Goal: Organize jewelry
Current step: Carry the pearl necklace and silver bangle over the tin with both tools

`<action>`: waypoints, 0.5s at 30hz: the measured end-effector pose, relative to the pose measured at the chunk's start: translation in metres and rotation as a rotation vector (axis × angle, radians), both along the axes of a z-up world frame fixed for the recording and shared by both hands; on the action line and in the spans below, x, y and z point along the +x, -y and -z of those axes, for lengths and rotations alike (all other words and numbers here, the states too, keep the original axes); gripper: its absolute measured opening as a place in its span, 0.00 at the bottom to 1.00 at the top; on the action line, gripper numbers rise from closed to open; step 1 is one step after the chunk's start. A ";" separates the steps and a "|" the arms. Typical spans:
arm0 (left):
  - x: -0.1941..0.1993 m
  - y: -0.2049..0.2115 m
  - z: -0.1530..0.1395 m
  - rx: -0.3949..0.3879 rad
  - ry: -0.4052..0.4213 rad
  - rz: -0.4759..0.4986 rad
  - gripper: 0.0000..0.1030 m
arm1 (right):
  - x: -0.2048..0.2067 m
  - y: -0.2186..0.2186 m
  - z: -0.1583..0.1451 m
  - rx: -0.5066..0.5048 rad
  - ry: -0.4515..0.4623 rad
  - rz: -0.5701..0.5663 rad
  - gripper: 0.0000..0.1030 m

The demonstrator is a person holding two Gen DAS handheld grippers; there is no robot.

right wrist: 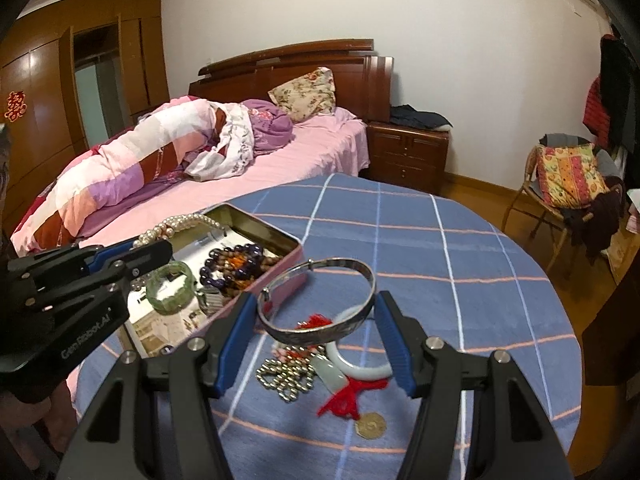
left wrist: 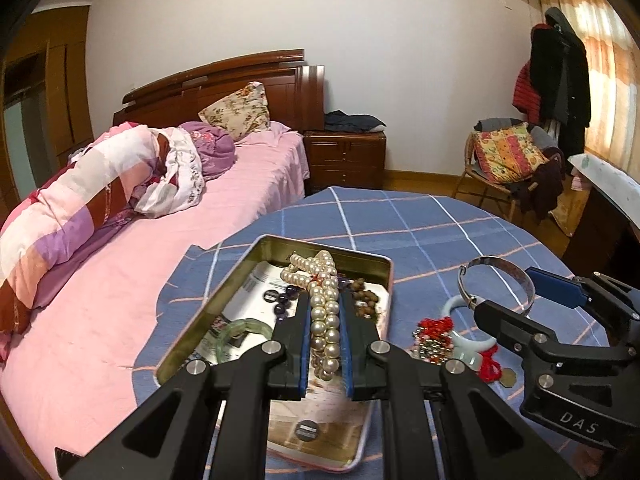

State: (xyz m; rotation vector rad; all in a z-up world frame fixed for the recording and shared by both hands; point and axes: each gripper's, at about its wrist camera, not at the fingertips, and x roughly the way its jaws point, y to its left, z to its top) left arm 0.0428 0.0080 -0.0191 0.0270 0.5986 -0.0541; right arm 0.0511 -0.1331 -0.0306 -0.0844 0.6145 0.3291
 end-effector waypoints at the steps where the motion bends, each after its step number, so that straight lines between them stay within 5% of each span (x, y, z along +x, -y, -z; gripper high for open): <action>1: 0.000 -0.003 0.000 -0.001 0.001 -0.006 0.11 | 0.000 -0.002 -0.001 -0.001 0.002 -0.004 0.61; 15: 0.006 -0.034 0.004 -0.003 -0.008 -0.080 0.11 | 0.005 -0.039 -0.008 -0.010 0.024 -0.089 0.62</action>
